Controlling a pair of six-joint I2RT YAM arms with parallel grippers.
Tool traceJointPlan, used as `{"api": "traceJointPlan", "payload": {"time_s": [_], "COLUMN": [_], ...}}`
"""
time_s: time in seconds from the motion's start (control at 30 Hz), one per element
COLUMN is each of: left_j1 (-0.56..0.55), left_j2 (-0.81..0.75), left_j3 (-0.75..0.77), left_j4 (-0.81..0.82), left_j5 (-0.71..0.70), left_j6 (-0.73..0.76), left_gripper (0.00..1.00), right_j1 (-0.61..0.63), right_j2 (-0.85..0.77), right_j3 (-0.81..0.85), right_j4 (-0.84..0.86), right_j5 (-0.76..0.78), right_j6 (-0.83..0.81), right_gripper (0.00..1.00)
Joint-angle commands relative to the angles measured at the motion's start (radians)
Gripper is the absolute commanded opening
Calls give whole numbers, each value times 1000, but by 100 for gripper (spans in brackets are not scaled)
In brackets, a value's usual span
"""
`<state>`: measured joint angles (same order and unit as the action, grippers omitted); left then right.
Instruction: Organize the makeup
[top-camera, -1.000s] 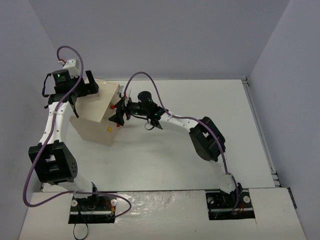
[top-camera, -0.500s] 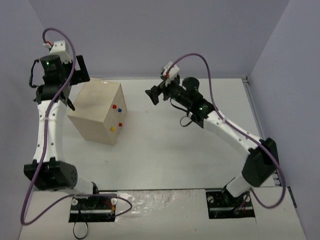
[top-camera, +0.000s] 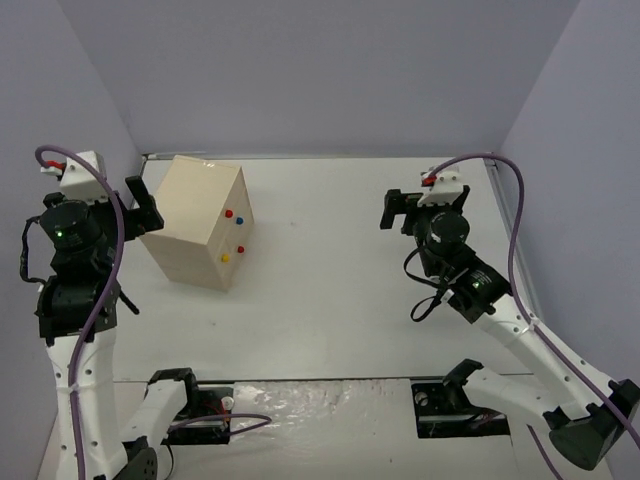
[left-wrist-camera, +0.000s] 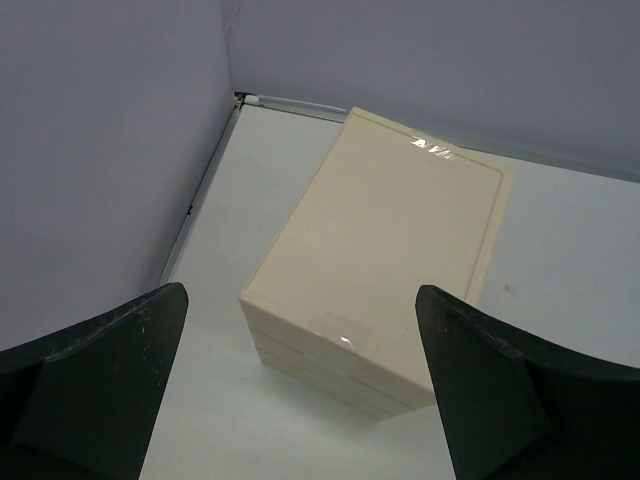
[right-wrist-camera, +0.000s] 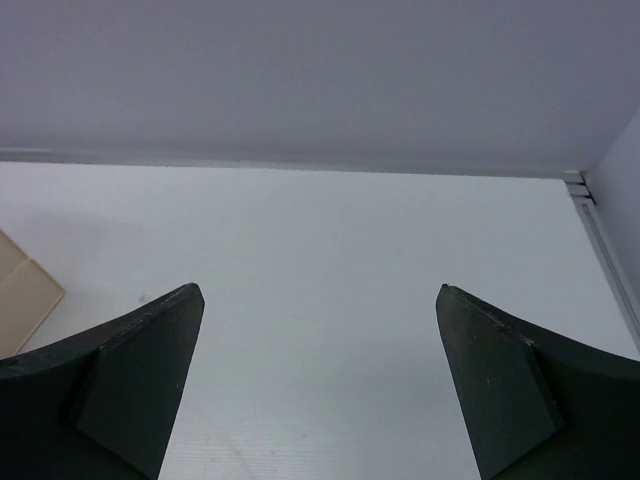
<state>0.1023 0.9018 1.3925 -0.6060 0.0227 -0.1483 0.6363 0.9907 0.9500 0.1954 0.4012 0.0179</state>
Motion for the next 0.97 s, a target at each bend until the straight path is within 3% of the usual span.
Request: {"api": "traceJointPlan", "payload": {"time_s": [0.0, 0.3, 0.57, 0.93], "left_j1": [-45, -182, -216, -219], "left_j2": [-78, -231, -300, -296], "left_j3": [-21, -112, -173, -176], "left_j4": [-58, -153, -193, -201], "left_j5": [-49, -155, -226, -204], "left_j6": [-23, -7, 5, 1], "left_gripper": [97, 97, 97, 97], "right_j1": [12, 31, 32, 32], "right_j2": [-108, -194, -243, -290], "right_j3": [-44, -49, -49, -86], "right_j4": [32, 46, 50, 101], "right_j5": [269, 263, 272, 256], "right_j6": [114, 59, 29, 11], "right_gripper": [100, 100, 100, 100]}}
